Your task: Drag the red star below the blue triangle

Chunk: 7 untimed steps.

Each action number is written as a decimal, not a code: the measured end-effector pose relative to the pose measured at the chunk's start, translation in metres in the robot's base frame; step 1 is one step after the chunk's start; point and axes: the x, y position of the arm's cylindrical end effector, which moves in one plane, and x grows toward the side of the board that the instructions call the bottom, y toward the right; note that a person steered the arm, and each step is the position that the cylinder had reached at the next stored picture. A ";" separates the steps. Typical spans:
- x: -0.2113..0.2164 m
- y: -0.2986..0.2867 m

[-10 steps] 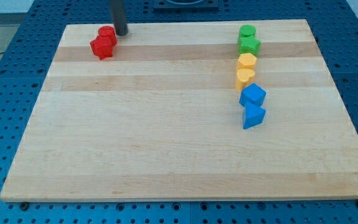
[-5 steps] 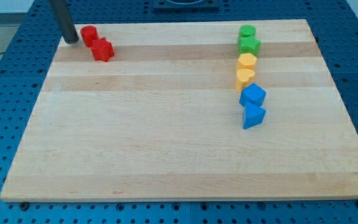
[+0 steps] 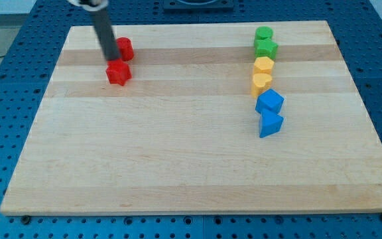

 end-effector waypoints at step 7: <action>0.231 0.171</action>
